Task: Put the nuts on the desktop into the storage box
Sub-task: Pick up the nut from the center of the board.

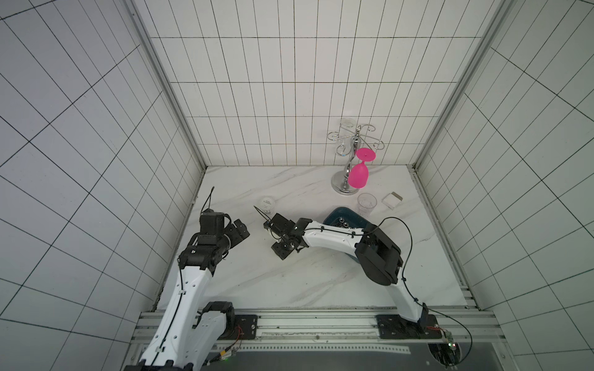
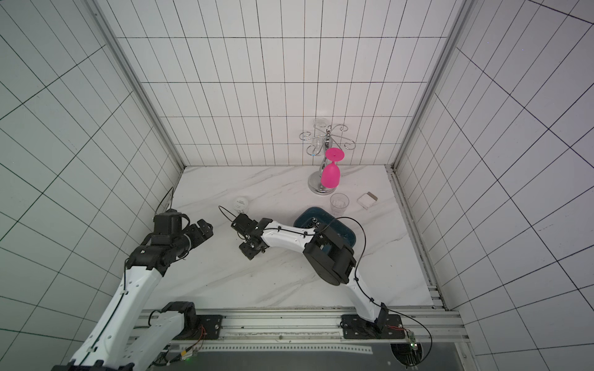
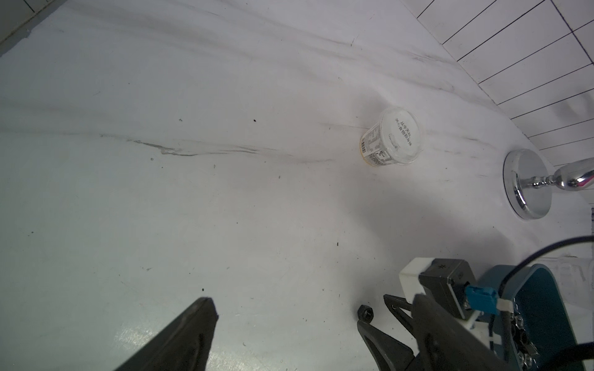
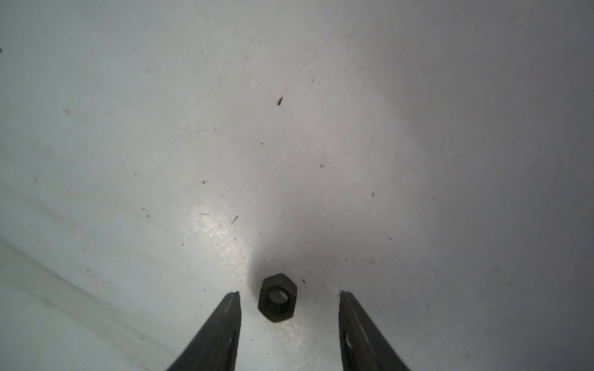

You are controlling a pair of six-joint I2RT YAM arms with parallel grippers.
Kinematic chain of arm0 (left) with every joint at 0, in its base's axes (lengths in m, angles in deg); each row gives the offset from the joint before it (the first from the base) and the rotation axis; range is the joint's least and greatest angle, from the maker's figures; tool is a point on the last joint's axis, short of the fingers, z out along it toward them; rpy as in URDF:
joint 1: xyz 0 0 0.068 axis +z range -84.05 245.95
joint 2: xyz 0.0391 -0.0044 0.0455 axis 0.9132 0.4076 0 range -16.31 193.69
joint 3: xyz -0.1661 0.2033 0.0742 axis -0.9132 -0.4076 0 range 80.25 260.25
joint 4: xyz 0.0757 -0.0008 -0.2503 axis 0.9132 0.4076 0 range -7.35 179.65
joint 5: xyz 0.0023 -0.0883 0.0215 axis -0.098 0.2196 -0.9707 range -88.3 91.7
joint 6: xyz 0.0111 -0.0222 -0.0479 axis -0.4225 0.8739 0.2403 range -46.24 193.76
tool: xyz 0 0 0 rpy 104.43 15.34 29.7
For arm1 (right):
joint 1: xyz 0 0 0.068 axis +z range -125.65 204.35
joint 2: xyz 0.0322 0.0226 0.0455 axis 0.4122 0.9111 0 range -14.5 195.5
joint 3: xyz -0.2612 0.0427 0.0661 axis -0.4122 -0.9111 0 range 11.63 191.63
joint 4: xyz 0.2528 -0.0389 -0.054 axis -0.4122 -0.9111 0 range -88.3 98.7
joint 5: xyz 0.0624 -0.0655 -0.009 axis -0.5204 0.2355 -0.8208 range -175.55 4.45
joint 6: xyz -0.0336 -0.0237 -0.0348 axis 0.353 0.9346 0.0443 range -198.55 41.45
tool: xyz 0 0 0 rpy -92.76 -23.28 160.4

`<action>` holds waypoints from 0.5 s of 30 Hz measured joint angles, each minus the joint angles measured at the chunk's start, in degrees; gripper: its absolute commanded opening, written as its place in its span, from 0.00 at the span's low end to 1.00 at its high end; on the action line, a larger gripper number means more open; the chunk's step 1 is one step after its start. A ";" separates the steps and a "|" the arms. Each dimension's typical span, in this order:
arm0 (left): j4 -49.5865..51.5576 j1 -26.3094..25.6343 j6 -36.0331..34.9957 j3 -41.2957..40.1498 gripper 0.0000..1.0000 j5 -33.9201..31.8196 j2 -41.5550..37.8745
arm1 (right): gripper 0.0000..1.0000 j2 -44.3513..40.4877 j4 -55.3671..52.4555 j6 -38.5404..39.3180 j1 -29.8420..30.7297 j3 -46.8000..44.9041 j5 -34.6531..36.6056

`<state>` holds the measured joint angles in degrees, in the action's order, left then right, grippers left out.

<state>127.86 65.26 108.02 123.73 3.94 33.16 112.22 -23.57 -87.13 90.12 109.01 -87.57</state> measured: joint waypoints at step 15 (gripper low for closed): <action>-0.17 0.17 -2.21 0.37 0.98 1.29 1.03 | 0.15 -3.34 0.04 -1.18 -0.09 -4.74 2.86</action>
<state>127.69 65.43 105.81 124.11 5.23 34.19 108.87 -23.53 -88.31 90.04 104.27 -84.71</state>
